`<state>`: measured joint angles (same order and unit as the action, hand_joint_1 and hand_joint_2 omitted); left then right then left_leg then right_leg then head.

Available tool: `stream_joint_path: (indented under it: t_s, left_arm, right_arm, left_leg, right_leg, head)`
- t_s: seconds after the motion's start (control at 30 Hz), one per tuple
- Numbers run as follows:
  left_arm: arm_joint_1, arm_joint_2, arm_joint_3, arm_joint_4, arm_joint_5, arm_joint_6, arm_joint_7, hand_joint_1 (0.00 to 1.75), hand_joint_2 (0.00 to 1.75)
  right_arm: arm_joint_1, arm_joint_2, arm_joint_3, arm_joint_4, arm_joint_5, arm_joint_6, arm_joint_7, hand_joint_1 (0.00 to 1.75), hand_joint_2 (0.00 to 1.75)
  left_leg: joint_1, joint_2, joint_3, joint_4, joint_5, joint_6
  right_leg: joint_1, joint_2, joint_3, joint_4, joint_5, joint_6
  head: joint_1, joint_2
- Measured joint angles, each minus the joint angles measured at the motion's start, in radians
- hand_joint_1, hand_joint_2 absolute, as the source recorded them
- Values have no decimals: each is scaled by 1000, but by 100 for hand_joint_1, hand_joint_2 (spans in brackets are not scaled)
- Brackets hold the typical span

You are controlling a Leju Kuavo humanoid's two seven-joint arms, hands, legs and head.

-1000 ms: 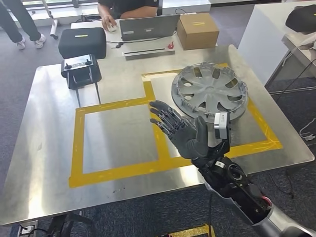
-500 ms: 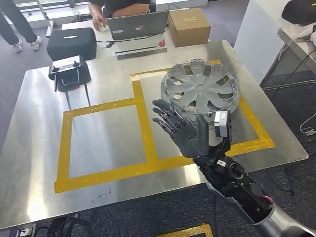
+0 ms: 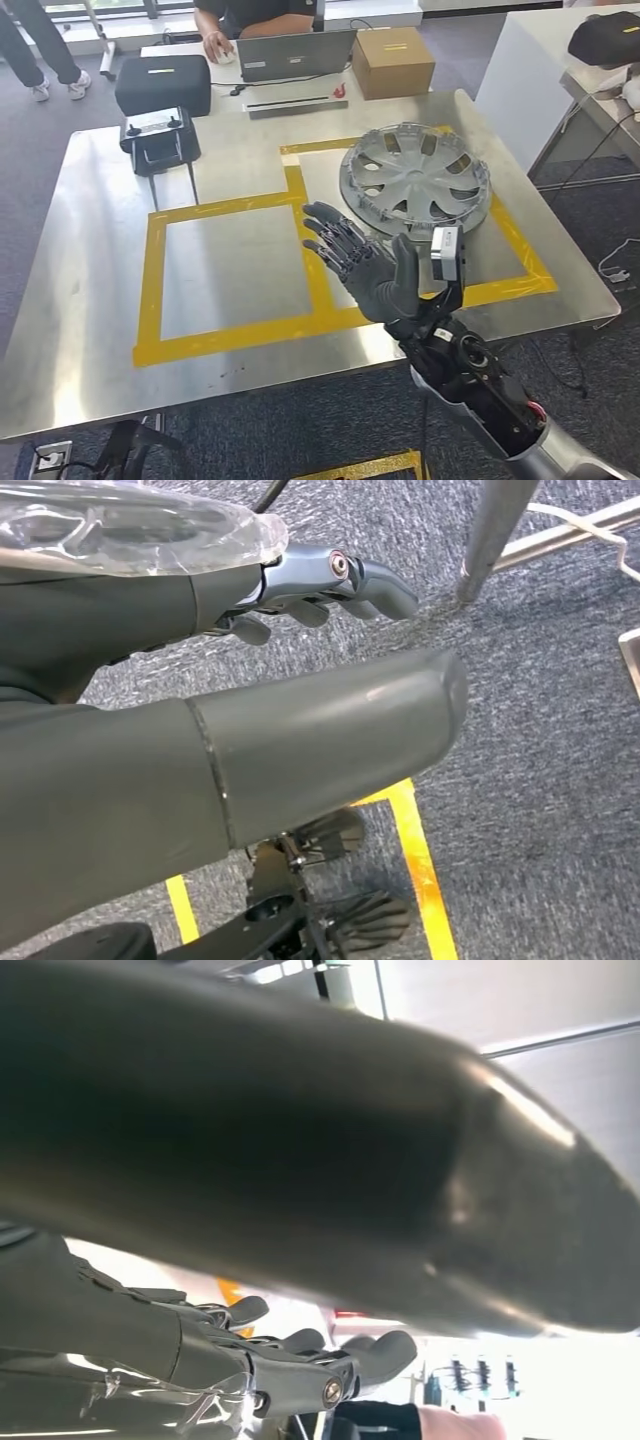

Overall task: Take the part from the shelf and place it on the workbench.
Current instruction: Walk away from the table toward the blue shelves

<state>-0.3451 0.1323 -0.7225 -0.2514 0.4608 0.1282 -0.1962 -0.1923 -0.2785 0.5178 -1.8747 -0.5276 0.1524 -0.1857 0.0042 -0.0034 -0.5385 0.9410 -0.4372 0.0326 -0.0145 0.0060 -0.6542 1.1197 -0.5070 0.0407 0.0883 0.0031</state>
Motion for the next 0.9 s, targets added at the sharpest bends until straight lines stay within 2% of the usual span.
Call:
stream_joint_path:
  t_s: [0.03, 0.07, 0.1, 0.13, 0.2, 0.27, 0.33, 0.4, 0.43, 0.47, 0.53, 0.57, 0.6, 0.63, 0.67, 0.73, 0.77, 0.8, 0.9]
  left_arm:
    - [1, 0, 0, 0, 0, 0, 0, 0, 0]
    - [3, 0, 0, 0, 0, 0, 0, 0, 0]
    - [4, 0, 0, 0, 0, 0, 0, 0, 0]
    - [6, 0, 0, 0, 0, 0, 0, 0, 0]
    - [7, -1, 0, 0, 0, 0, 0, 0, 0]
    - [7, -2, 0, 0, 0, 0, 0, 0, 0]
    - [7, -2, 0, 0, 0, 0, 0, 0, 0]
    - [8, -1, 0, 0, 0, 0, 0, 0, 0]
    - [7, -1, 0, 0, 0, 0, 0, 0, 0]
    - [6, -1, 0, 0, 0, 0, 0, 0, 0]
    - [7, 0, 0, 0, 0, 0, 0, 0, 0]
    - [9, 0, 0, 0, 0, 0, 0, 0, 0]
    - [10, -1, 0, 0, 0, 0, 0, 0, 0]
    - [11, -1, 0, 0, 0, 0, 0, 0, 0]
    - [11, -1, 0, 0, 0, 0, 0, 0, 0]
    - [9, -1, 0, 0, -1, 0, 0, 0, 0]
    - [7, -1, 0, 0, -2, 0, 0, 0, 0]
    - [5, -1, 0, 0, -2, 0, 0, 0, 0]
    - [6, -1, 0, 0, -3, 0, 0, 0, 0]
  right_arm:
    - [1, 0, 0, 0, 0, 0, 0, 0, 0]
    - [1, 0, 0, 1, 0, 0, 0, 0, 0]
    - [2, 0, 0, 1, 0, 0, 1, 0, 0]
    - [2, 0, 0, 1, 0, 0, 1, 0, 0]
    - [1, 0, 0, 1, 0, 0, 1, 0, 0]
    - [-1, 0, 0, 1, 0, 0, 1, 0, 0]
    - [0, 1, 0, 0, 0, 0, 2, 0, 0]
    - [1, 1, 0, 0, 0, -1, 2, 0, 0]
    - [1, 2, 0, 0, 0, -1, 2, 0, 0]
    - [1, 3, 0, 0, 1, -1, 3, 0, 0]
    - [1, 5, 0, 0, 2, -2, 4, 0, 0]
    - [2, 5, 0, 0, 3, -3, 5, 0, 0]
    - [2, 6, 0, 0, 3, -4, 6, 0, 0]
    - [3, 7, 1, 0, 4, -4, 7, 0, 0]
    - [3, 8, 0, 0, 5, -5, 8, 0, 0]
    - [3, 9, 0, 0, 7, -6, 11, 0, 0]
    - [2, 10, -1, 0, 7, -7, 12, 0, 0]
    - [1, 10, -1, 0, 8, -7, 13, 0, 0]
    - [2, 10, -2, 0, 8, -8, 14, 0, 0]
  left_leg:
    - [-1, 0, -5, 1, 3, 2]
    - [-2, 0, -10, 1, 6, 2]
    - [-3, 0, -14, 2, 9, 2]
    - [-3, 0, -16, 3, 11, 1]
    - [-4, 0, -18, 5, 13, -1]
    - [-8, -1, -24, 10, 16, -8]
    - [-10, -1, -33, 12, 23, -20]
    - [-10, -1, -41, 18, 20, -31]
    - [-9, -1, -51, 40, 3, -37]
    - [-8, -1, -70, 83, -27, -43]
    - [-2, -2, -126, 214, -99, -53]
    - [1, -1, -154, 278, -125, -57]
    - [4, -1, -167, 314, -135, -60]
    - [8, -1, -164, 317, -128, -62]
    - [11, -1, -136, 272, -103, -64]
    - [16, -1, -48, 121, -45, -66]
    - [16, -3, -17, 63, -29, -62]
    - [15, -4, -1, 29, -22, -57]
    - [9, -5, -6, 19, -13, -32]
  right_leg:
    - [0, 0, -23, 72, -37, 3]
    - [0, 0, -36, 124, -59, 5]
    - [0, 0, -32, 140, -62, 6]
    - [0, 0, -8, 113, -47, 5]
    - [1, 0, 78, -27, 9, -2]
    - [5, 0, 142, -142, 36, -12]
    - [9, 1, 154, -169, 37, -21]
    - [4, -1, 153, -177, 47, -32]
    - [1, -3, 152, -182, 54, -39]
    - [-1, -5, 150, -186, 59, -45]
    - [1, -8, 139, -187, 67, -51]
    - [1, -8, 132, -186, 71, -51]
    - [1, -8, 126, -186, 76, -50]
    - [1, -8, 120, -185, 80, -48]
    - [1, -8, 115, -184, 83, -46]
    - [2, -8, 108, -177, 86, -38]
    - [3, -7, 103, -173, 86, -33]
    - [4, -7, 98, -169, 88, -27]
    - [-1, -6, 88, -163, 91, -9]
  head:
    - [2, 0]
    - [3, 0]
    - [3, 0]
    - [4, 0]
    - [5, 0]
    - [5, 0]
    - [4, 0]
    - [3, 0]
    - [1, 0]
    - [-2, 0]
    - [-7, 0]
    - [-8, 0]
    - [-8, 0]
    - [-9, 0]
    - [-9, 0]
    - [-10, 0]
    - [-10, 0]
    - [-9, 0]
    - [-3, 0]
